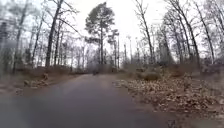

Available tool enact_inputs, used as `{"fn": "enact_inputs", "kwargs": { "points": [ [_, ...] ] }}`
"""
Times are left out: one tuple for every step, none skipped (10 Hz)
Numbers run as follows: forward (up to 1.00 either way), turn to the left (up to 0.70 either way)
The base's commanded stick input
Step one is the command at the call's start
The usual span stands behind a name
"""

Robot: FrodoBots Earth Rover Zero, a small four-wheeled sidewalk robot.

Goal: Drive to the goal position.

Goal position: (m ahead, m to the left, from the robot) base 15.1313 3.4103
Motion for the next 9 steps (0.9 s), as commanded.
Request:
{"fn": "enact_inputs", "kwargs": {
  "points": [
    [1.0, 0.4],
    [1.0, 0.4],
    [1.0, 0.4],
    [1.0, 0.4],
    [1.0, 0.4],
    [1.0, 0.25],
    [1.0, 0.0],
    [1.0, 0.0],
    [1.0, 0.0]
  ]
}}
